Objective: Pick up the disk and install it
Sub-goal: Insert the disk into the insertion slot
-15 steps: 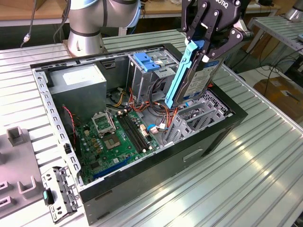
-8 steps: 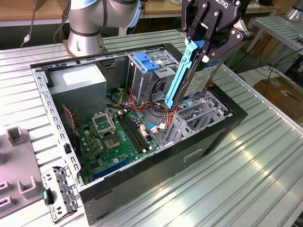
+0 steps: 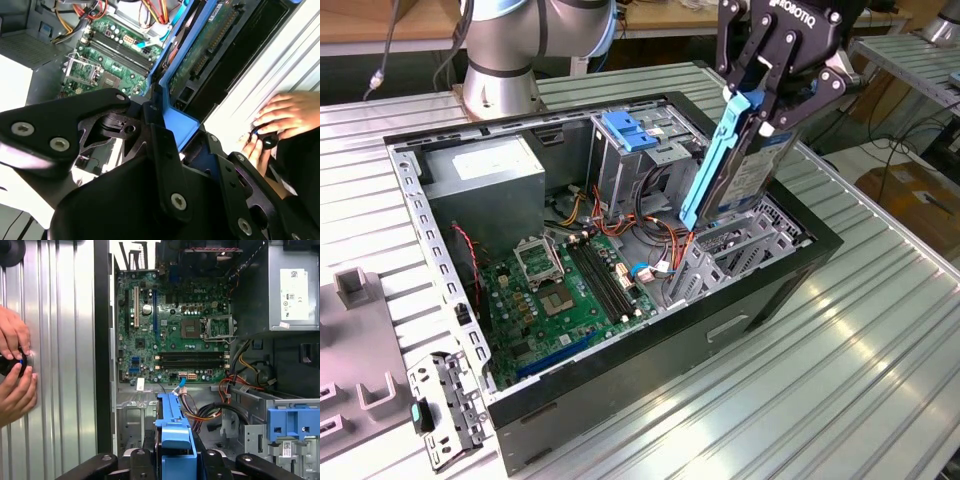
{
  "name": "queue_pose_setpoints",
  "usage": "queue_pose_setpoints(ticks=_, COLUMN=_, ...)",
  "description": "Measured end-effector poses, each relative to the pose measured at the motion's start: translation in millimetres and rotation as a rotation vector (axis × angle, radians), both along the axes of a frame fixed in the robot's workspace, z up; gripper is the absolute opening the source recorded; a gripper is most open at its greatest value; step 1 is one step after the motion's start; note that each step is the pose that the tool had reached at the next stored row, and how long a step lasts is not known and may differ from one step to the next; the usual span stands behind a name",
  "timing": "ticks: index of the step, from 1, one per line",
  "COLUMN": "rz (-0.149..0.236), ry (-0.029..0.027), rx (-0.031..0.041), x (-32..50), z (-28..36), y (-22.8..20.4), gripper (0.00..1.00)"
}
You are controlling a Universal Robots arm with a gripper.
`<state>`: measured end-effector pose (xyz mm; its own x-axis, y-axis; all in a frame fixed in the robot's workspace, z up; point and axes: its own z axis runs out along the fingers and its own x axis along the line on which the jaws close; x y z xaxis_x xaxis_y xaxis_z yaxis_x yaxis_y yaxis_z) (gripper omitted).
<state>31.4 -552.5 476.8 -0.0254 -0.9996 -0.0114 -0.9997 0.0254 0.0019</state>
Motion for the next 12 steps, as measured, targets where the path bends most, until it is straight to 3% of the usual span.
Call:
queue_pose_setpoints(ticks=5, rz=0.000, ry=-0.0003, rx=-0.0007, x=11.2, z=-4.3, y=-3.4, gripper=0.37)
queue_pose_setpoints(ticks=8, rz=0.000, ry=-0.0012, rx=-0.0033, x=25.8, z=-8.6, y=-3.4, gripper=0.37)
queue_pose_setpoints(ticks=12, rz=0.000, ry=-0.0027, rx=-0.0034, x=27.3, z=-15.8, y=-8.3, gripper=0.37)
